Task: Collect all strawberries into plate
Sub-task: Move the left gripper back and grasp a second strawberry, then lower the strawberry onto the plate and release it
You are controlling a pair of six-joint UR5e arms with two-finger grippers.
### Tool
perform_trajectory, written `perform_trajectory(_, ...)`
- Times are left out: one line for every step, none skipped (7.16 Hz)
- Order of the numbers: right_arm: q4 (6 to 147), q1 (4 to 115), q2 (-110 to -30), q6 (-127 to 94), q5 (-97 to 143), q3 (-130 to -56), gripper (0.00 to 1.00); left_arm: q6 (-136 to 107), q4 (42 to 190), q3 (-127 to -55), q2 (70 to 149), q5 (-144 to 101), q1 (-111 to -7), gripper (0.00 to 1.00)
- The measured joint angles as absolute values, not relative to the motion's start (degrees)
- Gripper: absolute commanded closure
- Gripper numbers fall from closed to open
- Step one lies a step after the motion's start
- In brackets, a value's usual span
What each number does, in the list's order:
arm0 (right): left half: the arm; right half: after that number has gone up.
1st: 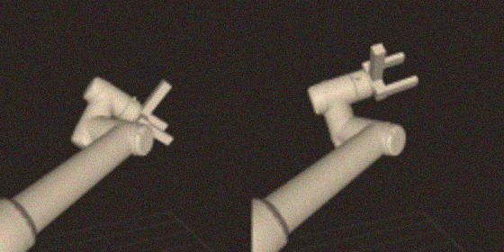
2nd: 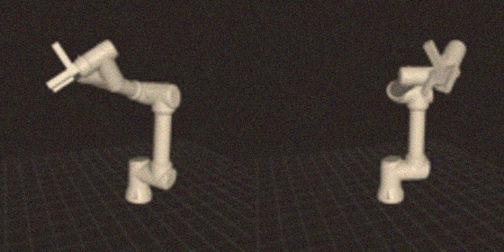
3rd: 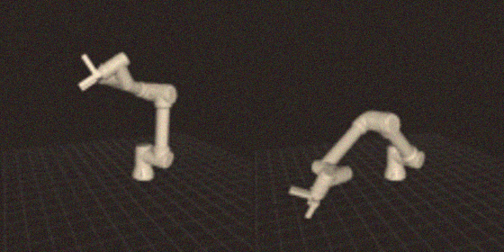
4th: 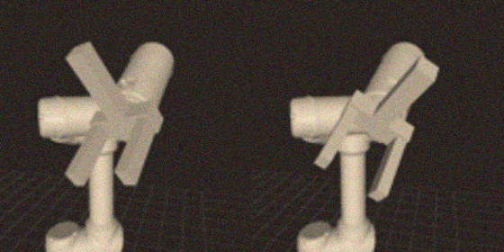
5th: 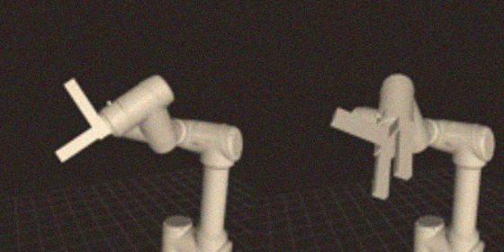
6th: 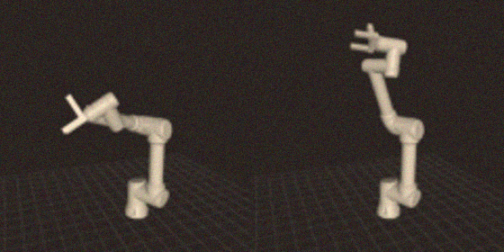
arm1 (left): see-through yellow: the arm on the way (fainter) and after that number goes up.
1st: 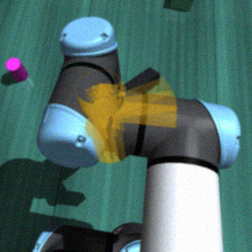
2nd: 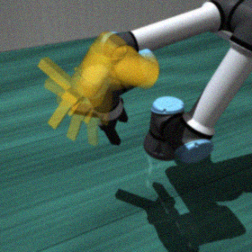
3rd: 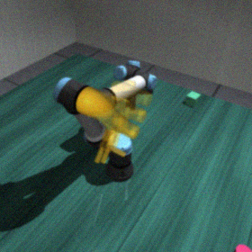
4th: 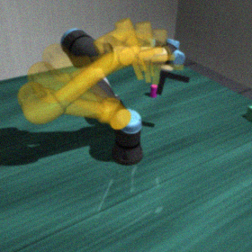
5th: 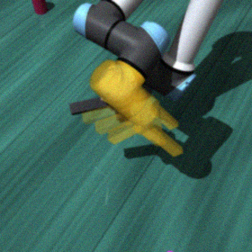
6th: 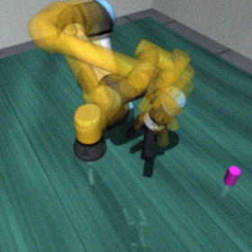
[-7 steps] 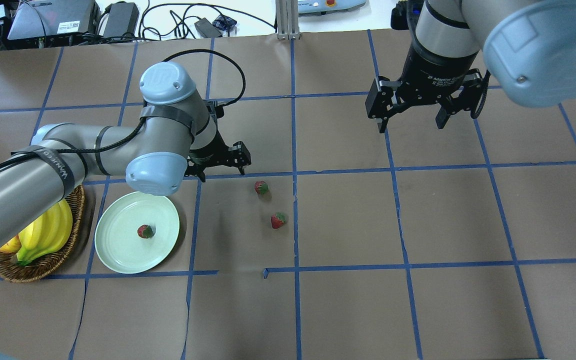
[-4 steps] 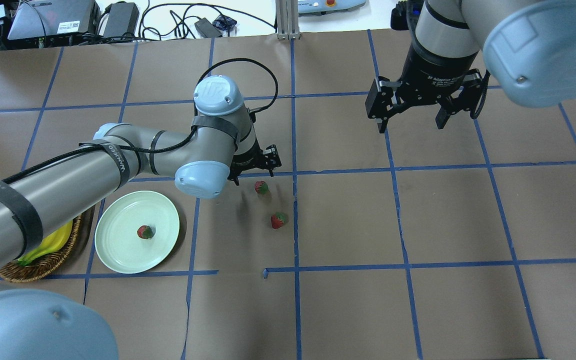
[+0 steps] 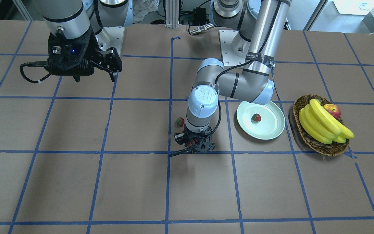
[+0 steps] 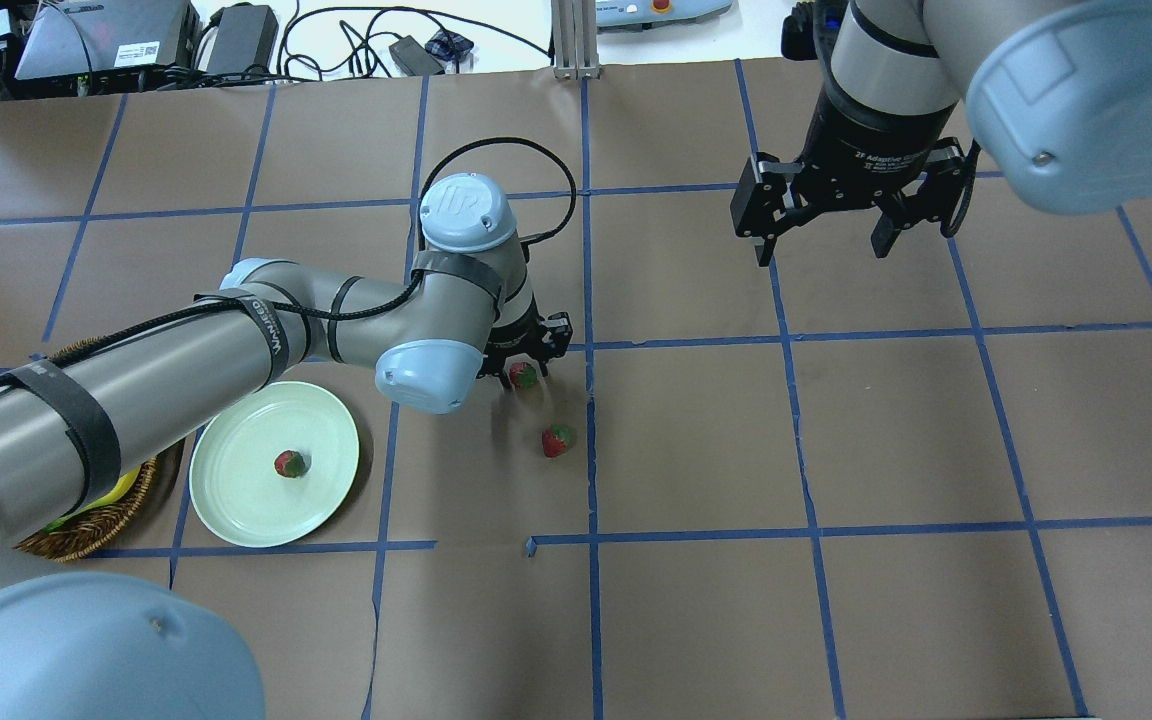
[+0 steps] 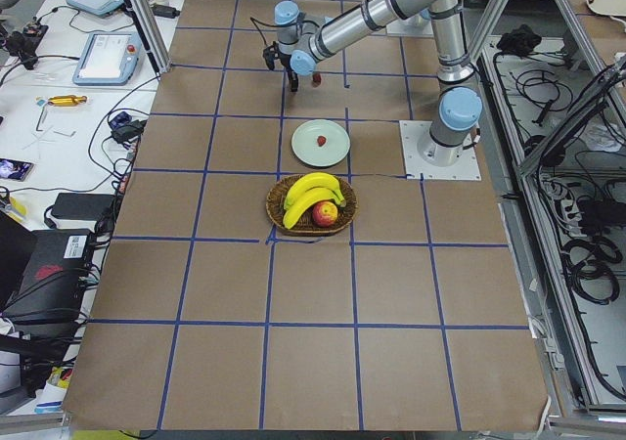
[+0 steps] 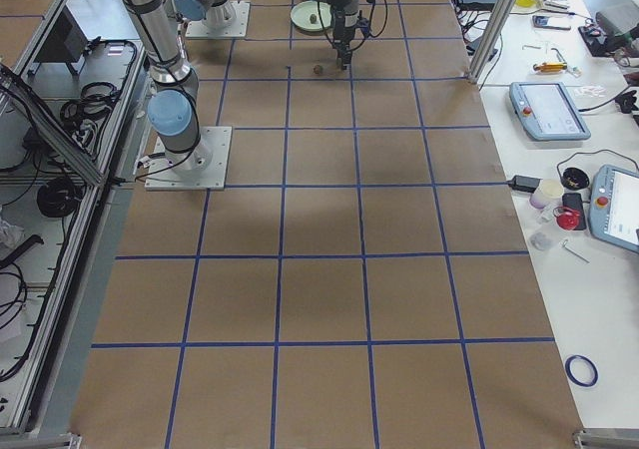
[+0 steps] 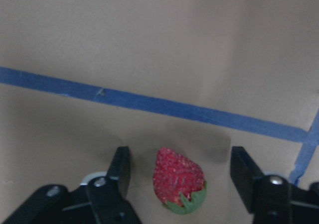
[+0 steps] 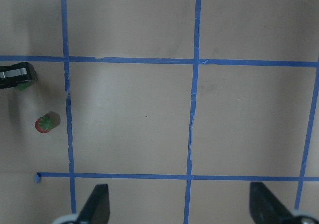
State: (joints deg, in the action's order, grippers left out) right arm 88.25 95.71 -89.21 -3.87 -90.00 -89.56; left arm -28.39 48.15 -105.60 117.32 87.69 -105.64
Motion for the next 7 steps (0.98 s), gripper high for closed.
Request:
perform_trajectory(88.26,95.71,-89.21,-3.87,-90.00,-89.56,0.00,-27.07,48.38,-105.79,116.34,88.54,-105.52,1.00)
perform_trajectory(88.30,95.72,-89.21,-3.86,-90.00,-89.56,0.00,-24.43,49.66,-106.17,115.15,90.77,-105.06,1.00)
perform_trajectory(88.32,95.71,-89.21,-3.87,-90.00,-89.58,0.00,-20.44,52.32,-107.28,113.34,93.38,-103.95,1.00)
perform_trajectory(88.33,95.71,-89.21,-3.87,-90.00,-89.61,0.00,-15.66,54.45,-109.96,110.77,95.38,-102.10,1.00)
perform_trajectory(88.33,95.71,-89.21,-3.87,-90.00,-89.64,0.00,-10.48,55.18,-113.93,107.84,97.25,-99.84,1.00)
perform_trajectory(88.33,95.71,-89.21,-3.87,-90.00,-89.64,0.00,-4.92,55.35,-118.17,104.71,99.06,-97.04,1.00)
perform_trajectory(88.33,95.71,-89.23,-3.87,-90.00,-89.65,0.00,0.56,55.52,-121.63,102.10,100.08,-93.95,1.00)
